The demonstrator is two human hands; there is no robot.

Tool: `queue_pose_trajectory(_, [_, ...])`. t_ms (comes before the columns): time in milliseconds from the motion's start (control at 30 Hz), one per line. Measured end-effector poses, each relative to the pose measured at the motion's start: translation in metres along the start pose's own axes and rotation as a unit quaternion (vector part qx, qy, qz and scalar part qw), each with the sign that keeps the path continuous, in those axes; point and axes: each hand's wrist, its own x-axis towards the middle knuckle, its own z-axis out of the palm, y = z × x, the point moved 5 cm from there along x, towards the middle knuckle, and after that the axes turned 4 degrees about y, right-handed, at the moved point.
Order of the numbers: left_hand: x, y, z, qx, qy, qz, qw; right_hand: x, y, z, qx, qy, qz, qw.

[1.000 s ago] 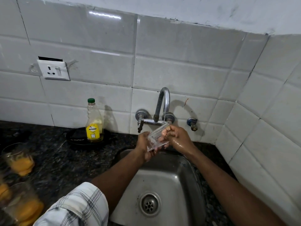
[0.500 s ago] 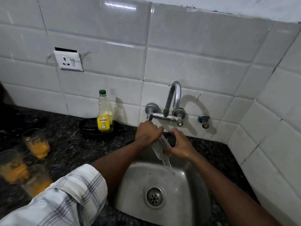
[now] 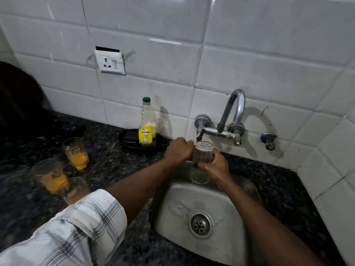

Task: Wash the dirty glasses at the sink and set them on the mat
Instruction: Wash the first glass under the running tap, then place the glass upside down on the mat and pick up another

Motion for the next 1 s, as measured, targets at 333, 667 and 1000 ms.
queue_pose_trajectory(333, [0.017, -0.077, -0.053, 0.108, -0.049, -0.032, 0.992, 0.01, -0.047, 0.075, 0.033, 0.036, -0.021, 0.999])
queue_pose_trajectory(667, [0.061, -0.175, -0.205, 0.052, 0.06, -0.065, 0.995, 0.046, -0.147, 0.23, 0.06, 0.022, -0.063, 0.996])
queue_pose_trajectory(1000, [0.08, -0.334, -0.348, 0.042, 0.143, -0.195, 0.969, 0.059, -0.228, 0.422, 0.021, -0.085, -0.118, 0.989])
